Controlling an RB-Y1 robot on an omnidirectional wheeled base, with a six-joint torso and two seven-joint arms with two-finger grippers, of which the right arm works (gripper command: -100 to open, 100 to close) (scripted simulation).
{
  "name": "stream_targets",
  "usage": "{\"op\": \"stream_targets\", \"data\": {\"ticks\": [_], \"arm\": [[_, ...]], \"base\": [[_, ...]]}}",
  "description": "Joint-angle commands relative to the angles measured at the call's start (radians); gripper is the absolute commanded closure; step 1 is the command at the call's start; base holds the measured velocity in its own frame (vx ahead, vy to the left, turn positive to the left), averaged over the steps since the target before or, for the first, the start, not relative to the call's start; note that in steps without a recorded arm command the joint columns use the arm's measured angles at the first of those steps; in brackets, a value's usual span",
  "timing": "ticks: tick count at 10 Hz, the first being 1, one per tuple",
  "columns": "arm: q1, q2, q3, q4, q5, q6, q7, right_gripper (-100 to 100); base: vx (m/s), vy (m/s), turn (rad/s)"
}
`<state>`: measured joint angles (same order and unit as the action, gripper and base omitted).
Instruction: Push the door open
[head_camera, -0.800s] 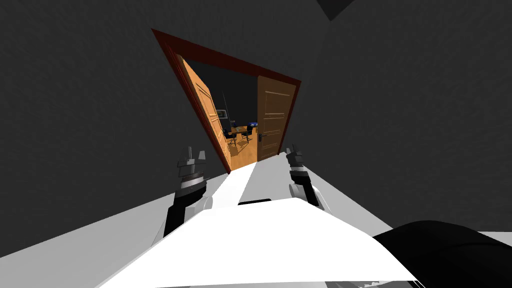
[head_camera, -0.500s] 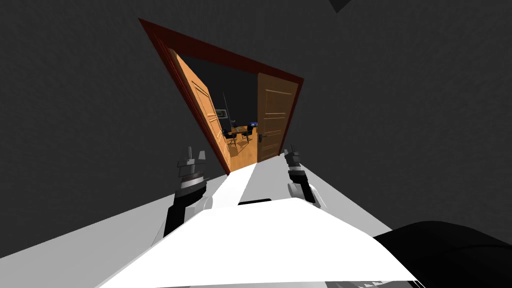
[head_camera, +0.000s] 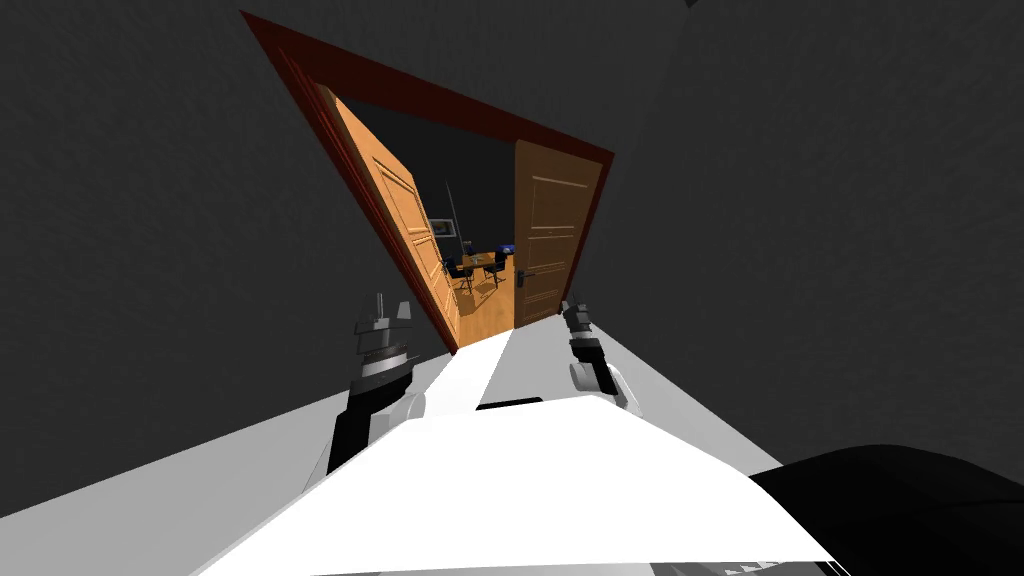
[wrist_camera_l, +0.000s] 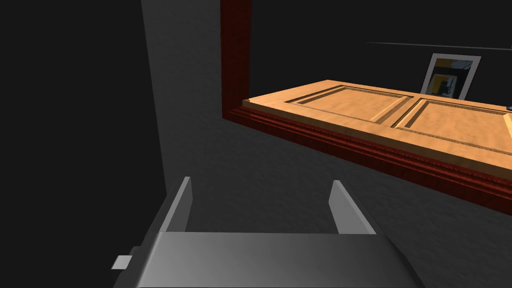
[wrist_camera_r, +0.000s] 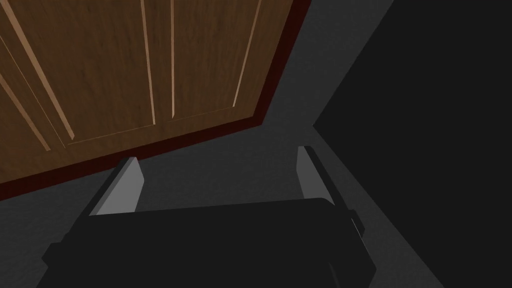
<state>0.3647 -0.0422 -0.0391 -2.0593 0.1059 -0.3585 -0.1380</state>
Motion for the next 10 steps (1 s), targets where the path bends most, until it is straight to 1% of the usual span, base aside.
{"op": "stream_targets", "data": {"ticks": [1,5,10], "arm": [[-0.020,-0.004,0.004,0.031,-0.003,0.004,0.005,-100],[-0.071,-0.012,0.014,0.119,-0.011,0.007,0.016,-100],[-0.142,-0.018,0.029,0.242,-0.023,0.012,0.031,-100]], "base": [[0.092,-0.051,0.026],[0.089,-0.062,0.030],[0.096,-0.066,0.033]]}}
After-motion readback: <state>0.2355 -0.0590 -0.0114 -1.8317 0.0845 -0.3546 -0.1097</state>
